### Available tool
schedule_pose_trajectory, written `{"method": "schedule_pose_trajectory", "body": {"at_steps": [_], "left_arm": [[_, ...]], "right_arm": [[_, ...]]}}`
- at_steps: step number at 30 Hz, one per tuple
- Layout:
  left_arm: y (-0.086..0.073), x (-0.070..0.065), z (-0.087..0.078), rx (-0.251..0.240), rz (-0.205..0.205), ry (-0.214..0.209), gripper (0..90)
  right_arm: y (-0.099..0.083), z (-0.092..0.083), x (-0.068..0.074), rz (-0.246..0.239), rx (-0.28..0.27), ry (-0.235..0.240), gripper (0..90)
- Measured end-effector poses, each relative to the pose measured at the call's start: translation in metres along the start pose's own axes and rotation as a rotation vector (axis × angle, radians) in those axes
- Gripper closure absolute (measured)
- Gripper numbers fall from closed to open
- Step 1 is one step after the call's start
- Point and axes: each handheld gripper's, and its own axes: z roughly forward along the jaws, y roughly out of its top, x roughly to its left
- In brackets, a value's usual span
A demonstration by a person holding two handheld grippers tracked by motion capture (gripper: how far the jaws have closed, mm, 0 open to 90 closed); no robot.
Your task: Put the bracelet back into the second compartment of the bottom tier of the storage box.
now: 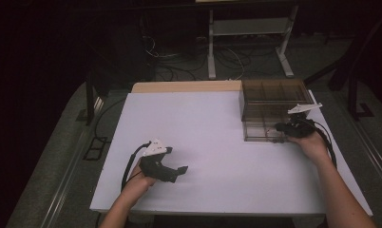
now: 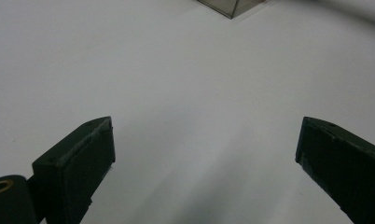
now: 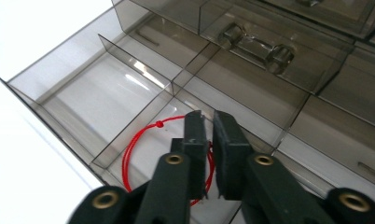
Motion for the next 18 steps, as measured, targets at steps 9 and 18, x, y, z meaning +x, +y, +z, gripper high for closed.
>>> {"method": "schedule_pose_trajectory", "body": {"at_steps": [9, 18], "left_arm": [[-0.001, 0.001, -0.001, -0.001, -0.001, 0.001, 3.6], [-0.001, 0.001, -0.001, 0.001, 0.002, 0.003, 3.6]], "right_arm": [[0.001, -0.007, -0.002, 0.028, -0.043, 0.025, 73.6], [0.005, -0.018, 0.002, 0.02, -0.068, 0.072, 85.8]]}}
